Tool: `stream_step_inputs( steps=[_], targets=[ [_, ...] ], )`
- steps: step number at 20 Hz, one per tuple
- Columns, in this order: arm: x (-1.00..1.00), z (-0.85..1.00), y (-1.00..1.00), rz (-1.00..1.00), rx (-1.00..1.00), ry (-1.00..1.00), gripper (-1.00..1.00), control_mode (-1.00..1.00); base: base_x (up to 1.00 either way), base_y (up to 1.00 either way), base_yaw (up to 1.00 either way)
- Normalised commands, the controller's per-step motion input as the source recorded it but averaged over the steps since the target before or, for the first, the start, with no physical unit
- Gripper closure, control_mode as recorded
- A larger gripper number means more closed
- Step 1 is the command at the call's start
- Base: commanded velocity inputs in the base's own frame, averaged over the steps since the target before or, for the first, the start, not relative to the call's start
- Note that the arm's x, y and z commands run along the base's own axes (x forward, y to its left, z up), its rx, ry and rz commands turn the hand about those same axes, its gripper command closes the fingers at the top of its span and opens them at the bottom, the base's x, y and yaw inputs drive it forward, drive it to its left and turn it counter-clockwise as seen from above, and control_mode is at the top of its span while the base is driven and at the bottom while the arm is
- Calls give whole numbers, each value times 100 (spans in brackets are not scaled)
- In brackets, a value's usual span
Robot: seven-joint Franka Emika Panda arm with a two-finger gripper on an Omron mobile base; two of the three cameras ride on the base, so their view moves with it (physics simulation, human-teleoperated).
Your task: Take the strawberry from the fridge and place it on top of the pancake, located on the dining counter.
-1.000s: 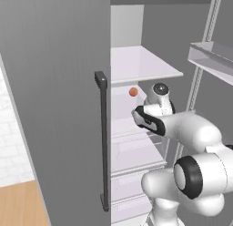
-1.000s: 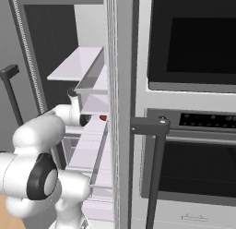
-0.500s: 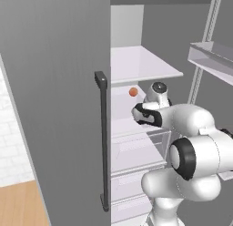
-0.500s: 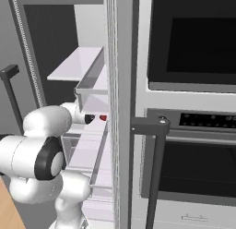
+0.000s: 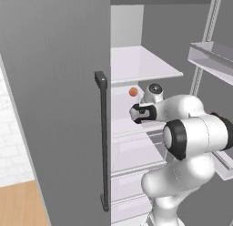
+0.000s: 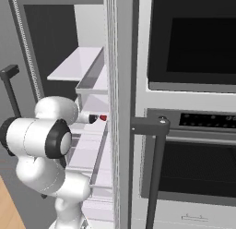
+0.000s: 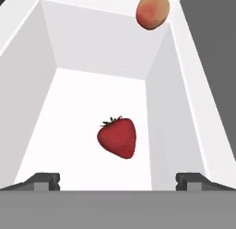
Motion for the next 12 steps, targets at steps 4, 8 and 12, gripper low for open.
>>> stream_step_inputs(
  steps=[4,8,12],
  targets=[
    [31,-15,0,0,0,1,-100,-100,0,0,0],
    [38,-18,0,0,0,2,-100,-100,0,0,0],
    [13,-25,0,0,0,3,-100,-100,0,0,0]
  ],
)
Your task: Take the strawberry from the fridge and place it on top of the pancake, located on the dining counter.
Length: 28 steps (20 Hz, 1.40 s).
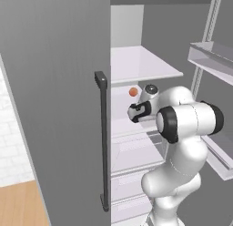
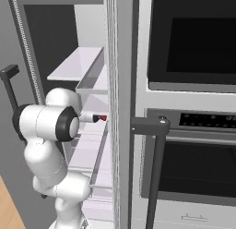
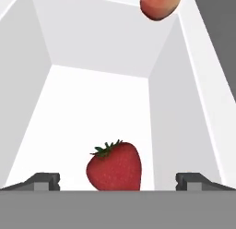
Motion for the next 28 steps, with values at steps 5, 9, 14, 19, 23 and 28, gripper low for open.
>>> stream_step_inputs(
  steps=[5,9,14,19,23,28],
  targets=[
    [14,-24,0,0,0,3,-100,-100,0,0,0],
    [23,-16,0,0,0,0,-100,-100,0,0,0],
    [17,-24,0,0,1,2,-100,-100,0,0,0],
    [8,-21,0,0,1,3,-100,-100,0,0,0],
    [-17,-23,0,0,3,2,100,-100,0,0,0],
    [-30,-8,0,-2,0,0,100,-100,0,0,0]
  ],
)
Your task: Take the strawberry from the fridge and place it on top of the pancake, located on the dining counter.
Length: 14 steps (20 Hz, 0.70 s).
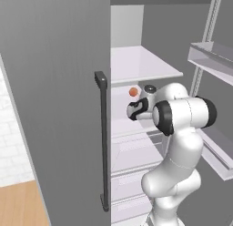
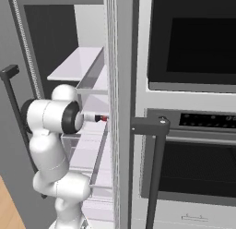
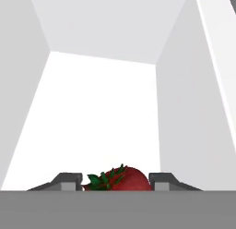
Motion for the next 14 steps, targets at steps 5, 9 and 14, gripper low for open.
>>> stream_step_inputs(
  steps=[5,9,14],
  targets=[
    [-12,-1,3,-3,0,0,100,-100,0,0,0],
    [-8,0,6,0,0,0,100,-100,0,0,0],
    [-38,14,17,0,0,0,100,-100,0,0,0]
  ],
)
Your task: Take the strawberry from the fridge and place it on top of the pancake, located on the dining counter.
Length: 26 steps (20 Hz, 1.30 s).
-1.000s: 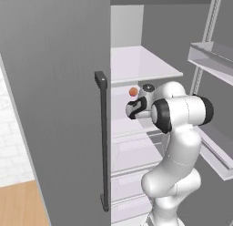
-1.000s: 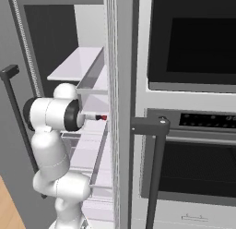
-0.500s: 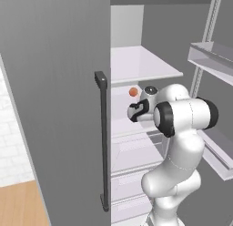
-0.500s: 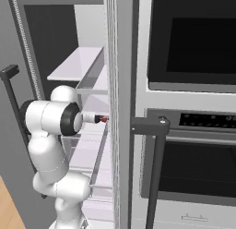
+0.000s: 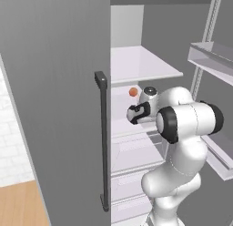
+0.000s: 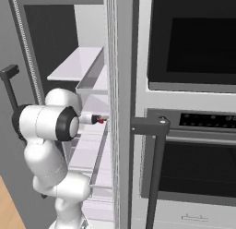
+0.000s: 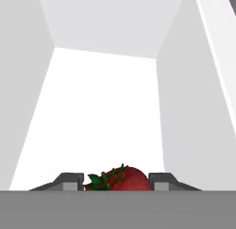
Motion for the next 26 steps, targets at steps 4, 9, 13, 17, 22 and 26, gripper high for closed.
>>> stream_step_inputs(
  steps=[4,9,13,17,22,26],
  targets=[
    [-43,32,7,0,0,0,100,-100,0,0,0],
    [-51,29,0,0,0,0,100,-100,0,0,0],
    [-58,32,0,0,0,0,100,-100,0,0,0],
    [-63,40,0,0,0,-1,100,-100,0,0,0],
    [-60,45,0,0,0,0,100,-100,0,0,0],
    [-42,55,0,0,0,0,100,-100,0,0,0]
  ],
)
